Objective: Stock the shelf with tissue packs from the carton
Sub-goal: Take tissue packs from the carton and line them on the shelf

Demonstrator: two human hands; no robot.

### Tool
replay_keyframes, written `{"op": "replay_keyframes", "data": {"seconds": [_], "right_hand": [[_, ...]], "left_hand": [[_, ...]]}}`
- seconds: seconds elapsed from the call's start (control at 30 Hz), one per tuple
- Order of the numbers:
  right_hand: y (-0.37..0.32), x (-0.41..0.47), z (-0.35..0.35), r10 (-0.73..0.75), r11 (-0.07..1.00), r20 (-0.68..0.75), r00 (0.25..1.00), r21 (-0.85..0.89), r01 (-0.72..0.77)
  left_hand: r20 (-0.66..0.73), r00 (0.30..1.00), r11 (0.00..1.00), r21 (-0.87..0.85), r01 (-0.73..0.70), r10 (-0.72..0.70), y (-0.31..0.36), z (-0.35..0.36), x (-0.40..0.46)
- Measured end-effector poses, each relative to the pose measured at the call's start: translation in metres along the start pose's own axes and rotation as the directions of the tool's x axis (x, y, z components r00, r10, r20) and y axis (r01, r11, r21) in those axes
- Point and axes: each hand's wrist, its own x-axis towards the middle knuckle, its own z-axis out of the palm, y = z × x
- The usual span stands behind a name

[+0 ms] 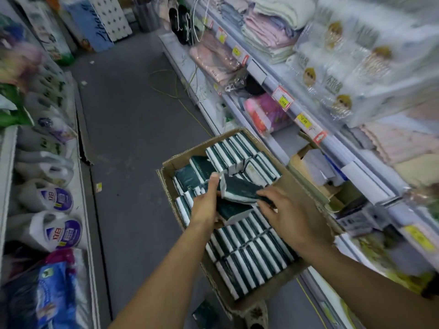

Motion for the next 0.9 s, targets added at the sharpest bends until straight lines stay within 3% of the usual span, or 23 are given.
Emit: {"op": "replay_keyframes", "data": {"seconds": [0.1,0.2,0.23,0.3,0.4,0.5,0.63,0.9], "right_hand": [[-0.023,-0.031,-0.025,-0.133,0.987,-0.117,0.984,-0.108,0.12],[-0.049,-0.057,-0.048,0.045,0.988,-0.212,0.976,0.152,-0.013],[-0.057,-0.065,-0.054,0.186,0.945,-0.218,0.958,0.305,-0.114],[-0.075,-0.078,-0.073,0.478,0.757,-0.137,0.867,0.565,-0.328],[-0.089,-0.101,-0.105,0.603,0.518,0.002,0.798,0.76,-0.394],[-0.093,-0.127,-0.132,0.658,0.441,-0.047,0.752,0.833,-0.334],[-0.103,-0.16,-0.18,0.694,0.366,-0.167,0.701,0.919,-0.143],[-0.117,-0.256,-0.284,0.654,0.349,-0.34,0.676,0.928,0.129]], "left_hand": [[0.074,0.996,0.998,-0.05,-0.035,0.039,0.01,0.002,-0.04],[0.144,0.979,0.988,-0.067,-0.137,0.145,0.015,0.003,-0.076],[0.172,0.965,0.98,-0.068,-0.188,0.198,0.015,0.003,-0.087],[0.248,0.918,0.951,-0.081,-0.298,0.309,0.014,0.006,-0.112],[0.334,0.843,0.905,-0.085,-0.418,0.421,0.014,0.016,-0.15],[0.374,0.796,0.871,-0.071,-0.486,0.475,0.016,0.029,-0.186],[0.406,0.732,0.814,-0.053,-0.579,0.547,0.019,0.049,-0.234],[0.508,0.558,0.654,-0.015,-0.756,0.657,0.008,0.116,-0.336]]}}
